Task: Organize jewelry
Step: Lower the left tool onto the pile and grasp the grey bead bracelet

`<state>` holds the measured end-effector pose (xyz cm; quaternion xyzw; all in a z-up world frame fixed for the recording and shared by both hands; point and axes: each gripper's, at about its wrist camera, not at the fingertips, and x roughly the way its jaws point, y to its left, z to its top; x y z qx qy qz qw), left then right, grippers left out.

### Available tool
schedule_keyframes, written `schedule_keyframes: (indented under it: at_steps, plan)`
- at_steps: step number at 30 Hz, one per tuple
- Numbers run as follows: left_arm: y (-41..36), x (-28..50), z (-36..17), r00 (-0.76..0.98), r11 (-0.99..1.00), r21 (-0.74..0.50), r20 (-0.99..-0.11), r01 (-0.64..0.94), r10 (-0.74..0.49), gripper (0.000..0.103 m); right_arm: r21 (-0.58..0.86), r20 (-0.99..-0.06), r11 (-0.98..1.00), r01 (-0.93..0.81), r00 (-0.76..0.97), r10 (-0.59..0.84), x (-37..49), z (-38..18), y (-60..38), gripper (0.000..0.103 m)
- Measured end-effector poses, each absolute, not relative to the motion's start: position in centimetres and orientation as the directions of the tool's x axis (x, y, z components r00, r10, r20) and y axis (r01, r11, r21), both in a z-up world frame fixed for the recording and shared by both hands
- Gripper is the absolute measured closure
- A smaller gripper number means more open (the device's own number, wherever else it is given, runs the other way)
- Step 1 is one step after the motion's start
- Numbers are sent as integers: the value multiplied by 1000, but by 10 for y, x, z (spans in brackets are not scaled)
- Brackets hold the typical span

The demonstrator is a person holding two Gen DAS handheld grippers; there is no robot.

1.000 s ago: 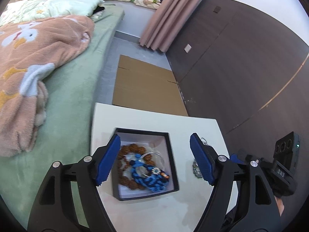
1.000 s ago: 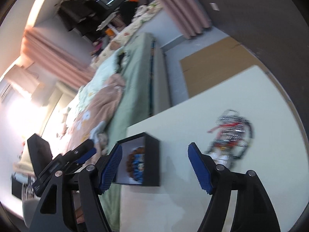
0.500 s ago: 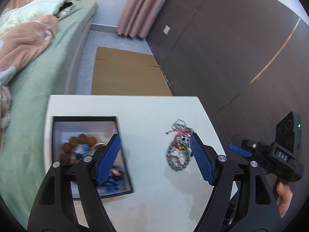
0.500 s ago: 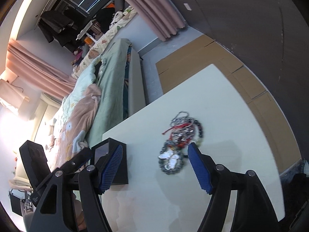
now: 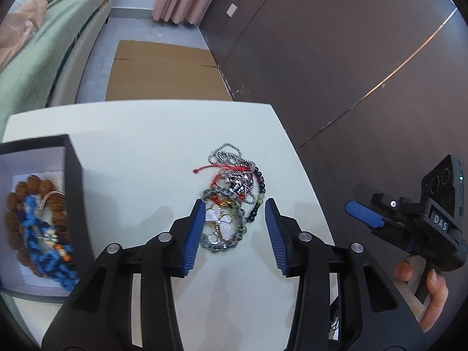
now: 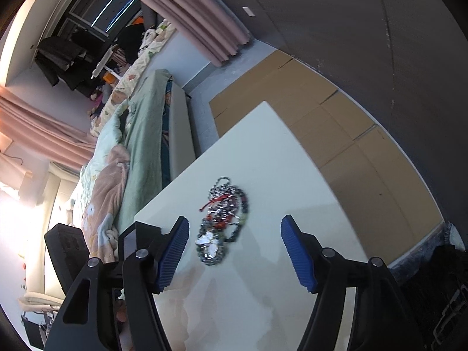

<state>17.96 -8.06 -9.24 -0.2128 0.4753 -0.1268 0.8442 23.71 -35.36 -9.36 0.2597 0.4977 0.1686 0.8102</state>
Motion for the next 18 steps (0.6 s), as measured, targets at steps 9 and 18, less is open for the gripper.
schedule_keyframes:
  at_steps: [9, 18]
  plan:
    - [-109, 194, -117, 466, 885, -465, -781, 13, -416, 67, 574, -738, 819, 26, 450, 503, 239, -101, -373, 38]
    - [-120, 201, -131, 445, 900, -435, -808, -7, -387, 70, 576, -734, 817, 16, 449, 509, 238, -100, -371, 38]
